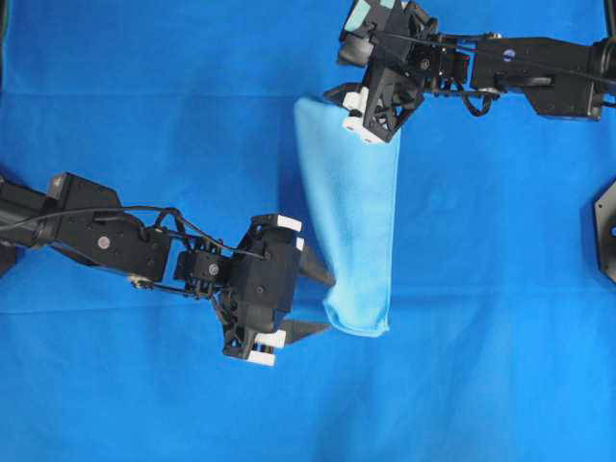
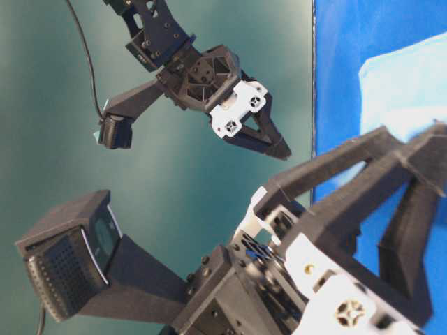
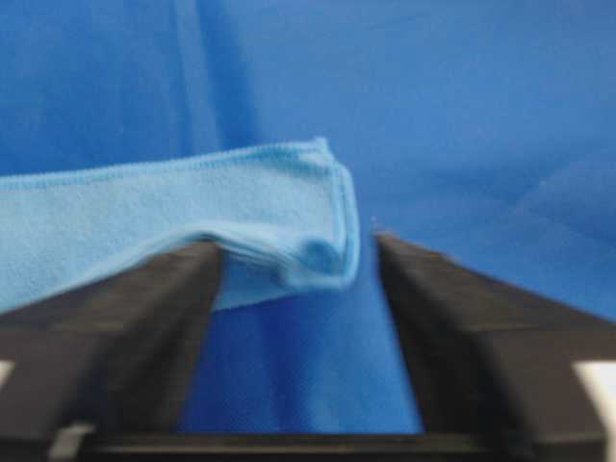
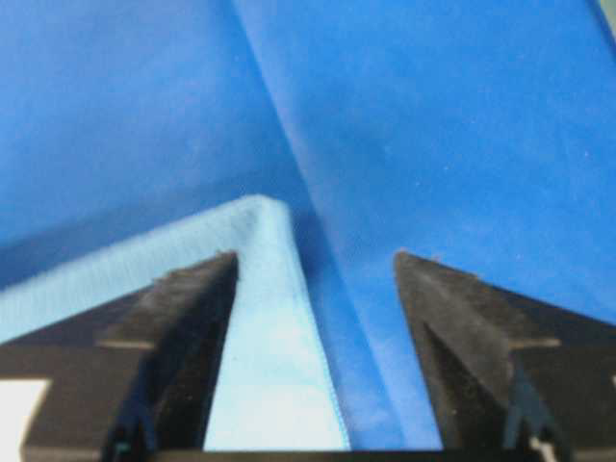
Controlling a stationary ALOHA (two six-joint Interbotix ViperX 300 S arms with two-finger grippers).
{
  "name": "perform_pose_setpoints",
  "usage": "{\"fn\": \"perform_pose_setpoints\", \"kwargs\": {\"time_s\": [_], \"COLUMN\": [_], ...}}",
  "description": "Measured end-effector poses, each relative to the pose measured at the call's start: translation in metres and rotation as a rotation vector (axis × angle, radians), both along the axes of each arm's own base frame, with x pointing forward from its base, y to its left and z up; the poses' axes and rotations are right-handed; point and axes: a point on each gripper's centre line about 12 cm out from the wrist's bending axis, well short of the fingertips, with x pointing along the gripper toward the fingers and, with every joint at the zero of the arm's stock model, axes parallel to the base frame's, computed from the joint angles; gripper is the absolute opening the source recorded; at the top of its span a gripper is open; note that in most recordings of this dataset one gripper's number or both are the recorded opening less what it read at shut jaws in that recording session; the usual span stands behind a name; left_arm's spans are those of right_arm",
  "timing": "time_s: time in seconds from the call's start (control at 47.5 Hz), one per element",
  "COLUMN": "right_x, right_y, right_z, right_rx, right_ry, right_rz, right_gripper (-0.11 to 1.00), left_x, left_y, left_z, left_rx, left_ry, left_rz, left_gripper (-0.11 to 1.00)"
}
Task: Fold the light blue towel.
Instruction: 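Release the strip and retract both grippers to the sides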
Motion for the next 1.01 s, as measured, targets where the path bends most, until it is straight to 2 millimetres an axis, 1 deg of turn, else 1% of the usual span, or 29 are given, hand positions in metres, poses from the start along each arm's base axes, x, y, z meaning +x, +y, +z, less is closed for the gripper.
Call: {"fn": "perform_pose_setpoints", "kwargs": {"time_s": [0.063, 0.105, 0.21, 0.295, 0.4, 0.505, 0.61, 0.779, 0.884, 1.01], "right_x": [-0.001, 0.000, -0.002, -0.006, -0.014, -0.024, -0.041, -0.070, -0.089, -0.111], "right_y": [0.000, 0.000, 0.000, 0.005, 0.015, 0.028, 0.043, 0.068, 0.081, 0.095], "right_z": [-0.001, 0.000, -0.003, -0.006, 0.003, 0.017, 0.035, 0.056, 0.064, 0.072], "right_rx": [0.000, -0.001, 0.003, 0.009, 0.004, 0.000, -0.005, 0.001, 0.016, 0.020], "right_ry": [0.006, 0.003, 0.011, 0.024, 0.021, 0.004, -0.031, -0.103, -0.154, -0.213], "right_rz": [0.000, 0.000, -0.002, 0.002, 0.014, 0.027, 0.040, 0.069, 0.082, 0.107], "right_gripper": [0.60, 0.59, 0.59, 0.59, 0.59, 0.59, 0.59, 0.59, 0.59, 0.58], "left_x": [0.000, -0.001, -0.005, -0.011, -0.024, -0.039, -0.057, -0.091, -0.112, -0.140], "left_y": [0.000, 0.001, 0.003, 0.004, 0.006, 0.008, 0.012, 0.020, 0.031, 0.048], "left_z": [0.000, 0.001, 0.008, 0.019, 0.034, 0.049, 0.069, 0.103, 0.117, 0.126], "left_rx": [0.002, 0.003, 0.005, 0.008, 0.011, 0.011, 0.009, -0.003, -0.016, -0.004], "left_ry": [0.003, 0.009, 0.024, 0.053, 0.102, 0.127, 0.107, -0.007, -0.092, -0.193], "left_rz": [-0.001, 0.000, 0.002, 0.002, 0.001, 0.002, -0.001, 0.000, 0.022, 0.054], "left_gripper": [0.83, 0.86, 0.83, 0.82, 0.81, 0.80, 0.80, 0.79, 0.78, 0.75]}}
